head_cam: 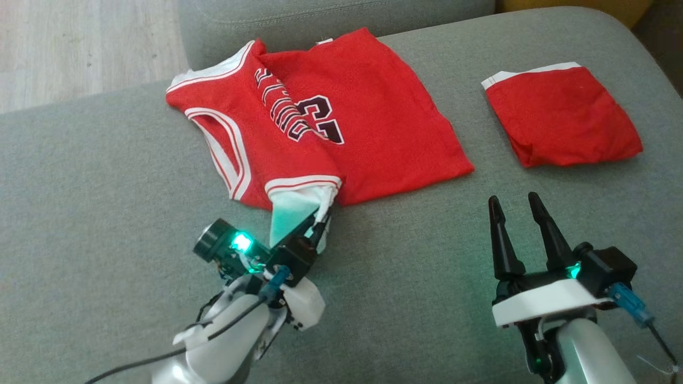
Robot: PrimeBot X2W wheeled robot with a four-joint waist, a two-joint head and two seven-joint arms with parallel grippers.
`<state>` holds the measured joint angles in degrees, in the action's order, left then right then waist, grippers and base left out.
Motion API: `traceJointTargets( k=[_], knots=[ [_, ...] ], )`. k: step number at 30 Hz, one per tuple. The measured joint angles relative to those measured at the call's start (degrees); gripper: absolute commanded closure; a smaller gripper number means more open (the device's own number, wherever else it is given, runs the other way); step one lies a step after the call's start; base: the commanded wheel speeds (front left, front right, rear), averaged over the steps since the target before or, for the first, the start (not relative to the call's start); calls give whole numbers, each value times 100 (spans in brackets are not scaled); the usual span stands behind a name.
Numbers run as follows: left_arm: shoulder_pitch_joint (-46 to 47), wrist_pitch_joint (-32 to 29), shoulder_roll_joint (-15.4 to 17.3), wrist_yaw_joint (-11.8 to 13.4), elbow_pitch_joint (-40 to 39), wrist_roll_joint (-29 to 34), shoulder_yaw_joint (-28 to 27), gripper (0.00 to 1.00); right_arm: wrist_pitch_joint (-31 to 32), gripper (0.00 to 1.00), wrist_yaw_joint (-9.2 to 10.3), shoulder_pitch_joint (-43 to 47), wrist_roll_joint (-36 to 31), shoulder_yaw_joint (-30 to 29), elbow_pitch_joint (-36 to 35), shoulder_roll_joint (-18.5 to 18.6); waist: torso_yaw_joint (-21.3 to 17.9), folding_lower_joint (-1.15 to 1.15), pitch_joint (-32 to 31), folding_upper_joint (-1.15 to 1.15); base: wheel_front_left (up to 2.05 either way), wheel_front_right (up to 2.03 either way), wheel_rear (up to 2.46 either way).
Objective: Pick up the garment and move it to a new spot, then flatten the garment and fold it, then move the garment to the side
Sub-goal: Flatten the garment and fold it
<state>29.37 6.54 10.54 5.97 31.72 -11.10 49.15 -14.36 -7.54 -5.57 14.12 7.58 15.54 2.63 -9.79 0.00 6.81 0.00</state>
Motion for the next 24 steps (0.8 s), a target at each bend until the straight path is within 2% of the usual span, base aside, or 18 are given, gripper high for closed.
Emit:
traceJointTargets(
  k=[8,9,10,11,17,20,24],
  knots=[
    [-25,-403,-247,-101,-168,-69,211,100,0,0,0,-1,12,81,19,0,-133,0,45,0,0,0,0],
    [-30,-403,-300,-101,-149,-119,213,65,0,0,0,-2,18,96,22,0,-157,0,57,0,0,0,0],
    [-34,-402,-355,-100,-123,-177,211,11,0,0,0,-3,18,101,25,0,-179,0,70,0,0,0,0],
    [-34,-397,-399,-100,-101,-208,214,0,0,0,0,-3,21,101,25,0,-197,0,83,0,0,0,0],
    [-33,-14,-556,-152,-84,-380,215,0,0,0,0,-3,49,56,33,1,-194,0,118,0,0,0,0],
    [-37,263,-572,-136,-141,-567,33,0,0,0,0,-2,49,36,51,1,-119,0,102,0,0,0,0],
    [-76,530,-545,133,-298,-838,-430,0,0,0,0,3,49,-25,57,1,27,0,72,0,0,0,0]
  ],
)
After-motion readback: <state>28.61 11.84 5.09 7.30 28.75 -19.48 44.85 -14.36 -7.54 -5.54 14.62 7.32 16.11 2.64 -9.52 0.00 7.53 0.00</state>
